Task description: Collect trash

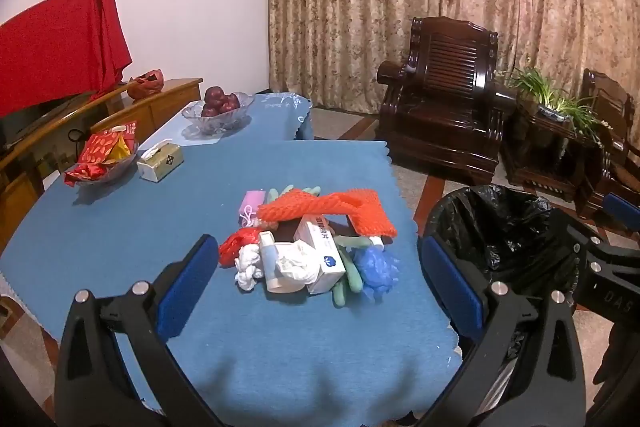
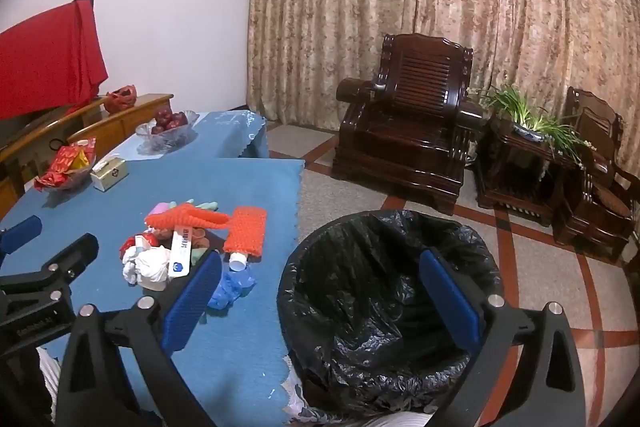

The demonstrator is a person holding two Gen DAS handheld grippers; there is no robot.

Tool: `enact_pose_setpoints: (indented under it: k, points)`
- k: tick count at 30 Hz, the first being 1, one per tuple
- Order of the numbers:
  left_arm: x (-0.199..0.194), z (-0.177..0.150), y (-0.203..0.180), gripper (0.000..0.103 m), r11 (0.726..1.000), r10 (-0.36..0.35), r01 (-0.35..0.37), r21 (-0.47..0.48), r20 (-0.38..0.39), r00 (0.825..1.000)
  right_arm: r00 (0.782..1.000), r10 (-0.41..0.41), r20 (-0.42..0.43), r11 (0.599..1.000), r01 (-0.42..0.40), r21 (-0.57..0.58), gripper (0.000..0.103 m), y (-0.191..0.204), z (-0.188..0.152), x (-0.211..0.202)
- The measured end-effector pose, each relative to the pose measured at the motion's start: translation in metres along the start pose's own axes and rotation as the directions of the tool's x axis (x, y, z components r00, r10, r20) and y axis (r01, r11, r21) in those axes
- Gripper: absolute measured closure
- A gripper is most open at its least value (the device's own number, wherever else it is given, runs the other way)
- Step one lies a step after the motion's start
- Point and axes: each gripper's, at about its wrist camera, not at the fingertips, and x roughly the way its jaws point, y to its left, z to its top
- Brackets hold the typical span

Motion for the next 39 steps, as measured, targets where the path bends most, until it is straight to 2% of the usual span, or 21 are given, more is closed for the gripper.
enact_pose_setpoints:
  k: [14, 24, 26, 39]
  points:
    - [0.0, 0.0, 0.003, 0.005, 1.0, 0.005, -0.005, 0.003, 0.005, 1.0, 1.0, -0.003, 0.003, 1.0, 0.003, -0.002, 0.006, 0.001, 0.0, 0.0]
    - [0.015, -0.007, 0.013, 0.005, 1.0, 0.004, -0.004, 0.001, 0.003, 1.0, 1.0, -0.002, 0.003, 1.0, 0.002, -0.003, 0.006, 0.001, -0.001, 0.001]
    - [0.007, -0.003, 0.003, 0.005, 1.0, 0.006, -0.006, 0.002, 0.001, 1.0, 1.0, -0.002, 0.004, 1.0, 0.002, -0.004, 0.006, 0.0, -0.001, -0.001]
    - [0.009, -0.004, 0.004, 0.005, 1.0, 0.007, -0.007, 0.003, 0.0, 1.0, 1.0, -0.002, 0.004, 1.0, 0.002, -0.004, 0.006, 0.001, -0.001, 0.001]
